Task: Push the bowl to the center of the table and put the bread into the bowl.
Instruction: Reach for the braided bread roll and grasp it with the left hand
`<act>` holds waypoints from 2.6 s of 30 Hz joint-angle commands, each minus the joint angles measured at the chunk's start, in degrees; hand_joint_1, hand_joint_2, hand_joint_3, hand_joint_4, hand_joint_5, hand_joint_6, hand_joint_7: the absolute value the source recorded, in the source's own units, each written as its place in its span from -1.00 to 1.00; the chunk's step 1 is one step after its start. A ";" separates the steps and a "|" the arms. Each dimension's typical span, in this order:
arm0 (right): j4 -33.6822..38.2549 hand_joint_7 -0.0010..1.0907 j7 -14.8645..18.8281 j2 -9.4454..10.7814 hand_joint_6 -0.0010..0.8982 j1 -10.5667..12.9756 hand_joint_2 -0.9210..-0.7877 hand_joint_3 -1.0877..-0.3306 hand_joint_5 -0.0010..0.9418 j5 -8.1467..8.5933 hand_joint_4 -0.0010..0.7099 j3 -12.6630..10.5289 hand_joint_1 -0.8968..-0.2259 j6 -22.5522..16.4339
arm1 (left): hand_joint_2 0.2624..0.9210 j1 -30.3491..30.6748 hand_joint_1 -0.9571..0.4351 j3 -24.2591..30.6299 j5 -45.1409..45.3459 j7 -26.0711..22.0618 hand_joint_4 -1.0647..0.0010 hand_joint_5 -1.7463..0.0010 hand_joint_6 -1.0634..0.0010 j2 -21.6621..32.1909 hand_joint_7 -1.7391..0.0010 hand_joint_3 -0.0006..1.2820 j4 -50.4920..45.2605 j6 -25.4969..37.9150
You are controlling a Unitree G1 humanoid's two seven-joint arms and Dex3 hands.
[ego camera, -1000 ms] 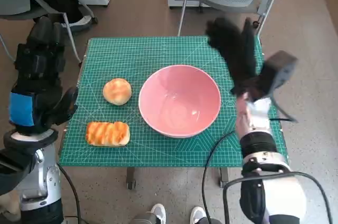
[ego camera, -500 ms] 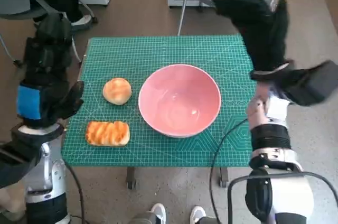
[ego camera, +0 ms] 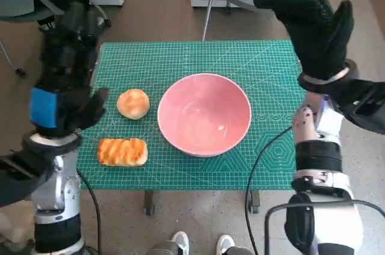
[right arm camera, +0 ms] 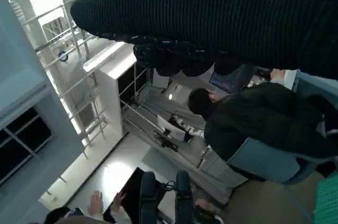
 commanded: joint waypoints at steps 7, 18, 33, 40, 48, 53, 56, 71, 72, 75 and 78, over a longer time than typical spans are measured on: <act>-2.10 -0.91 -2.72 -0.67 -0.19 2.85 -1.00 -0.23 -1.00 -0.50 -0.17 0.85 -0.36 1.58 | 0.18 1.74 0.09 -7.61 23.53 -18.74 1.00 1.00 0.85 31.98 0.82 -0.88 -27.61 38.35; -2.92 -0.91 -3.22 -0.13 -0.19 3.15 -1.00 -0.22 -1.00 0.07 -0.17 1.41 -0.44 2.44 | 0.24 2.46 0.11 -13.84 31.32 -20.01 0.89 0.99 0.54 32.98 0.93 -0.94 -33.96 50.58; -3.69 -0.92 -2.85 0.27 -0.17 3.64 -1.00 -0.21 -1.00 1.01 -0.16 2.24 -0.49 3.44 | 0.28 2.50 0.06 -19.27 34.04 -21.89 0.87 1.00 0.51 33.93 0.97 -0.96 -32.81 56.14; -3.40 -0.93 -2.60 0.28 -0.18 3.79 -1.00 -0.21 -1.00 1.21 -0.16 2.33 -0.48 3.25 | 0.29 4.05 0.06 -20.25 34.76 -21.70 0.87 1.00 0.50 34.08 0.98 -0.97 -32.10 55.72; -3.31 -0.93 -2.17 0.28 -0.18 4.07 -1.00 -0.21 -1.00 1.78 -0.16 2.24 -0.48 3.47 | 0.30 6.06 0.03 -22.29 36.11 -20.01 0.87 1.00 0.50 32.86 0.99 -0.98 -29.41 53.89; -3.36 -0.94 -2.24 0.28 -0.18 4.25 -1.00 -0.21 -1.00 2.03 -0.16 2.40 -0.49 3.69 | 0.31 6.38 0.02 -24.67 37.86 -19.03 0.87 1.00 0.49 31.80 0.99 -0.98 -26.63 52.99; -3.56 -0.94 -2.33 0.23 -0.18 4.33 -1.00 -0.21 -1.00 2.17 -0.16 2.51 -0.50 4.02 | 0.32 6.00 0.01 -26.44 39.09 -18.49 0.86 1.00 0.49 30.89 0.99 -0.98 -24.46 52.74; -4.76 -0.94 -2.38 0.43 -0.17 4.91 -1.00 -0.20 -0.99 2.55 -0.13 2.70 -0.50 4.79 | 0.35 4.24 0.05 -31.98 44.16 -17.48 0.83 1.00 0.48 25.77 1.00 -0.99 -13.96 52.50; -4.82 -0.94 -2.40 0.43 -0.17 4.92 -1.00 -0.20 -0.99 2.55 -0.13 2.71 -0.50 4.83 | 0.35 3.91 0.05 -32.34 44.54 -17.49 0.83 1.00 0.48 25.37 1.00 -0.99 -13.04 52.52; -4.90 -0.94 -2.40 0.41 -0.17 4.94 -1.00 -0.20 -0.99 2.54 -0.13 2.71 -0.49 4.91 | 0.36 3.39 0.05 -32.77 45.32 -17.68 0.84 1.00 0.48 24.63 1.00 -0.99 -11.76 52.52; -5.26 -0.94 -2.31 0.39 -0.17 5.01 -1.00 -0.21 -0.99 2.67 -0.13 2.72 -0.49 5.21 | 0.36 2.35 0.06 -33.51 46.25 -17.72 0.84 1.00 0.48 23.33 1.00 -0.99 -9.16 52.60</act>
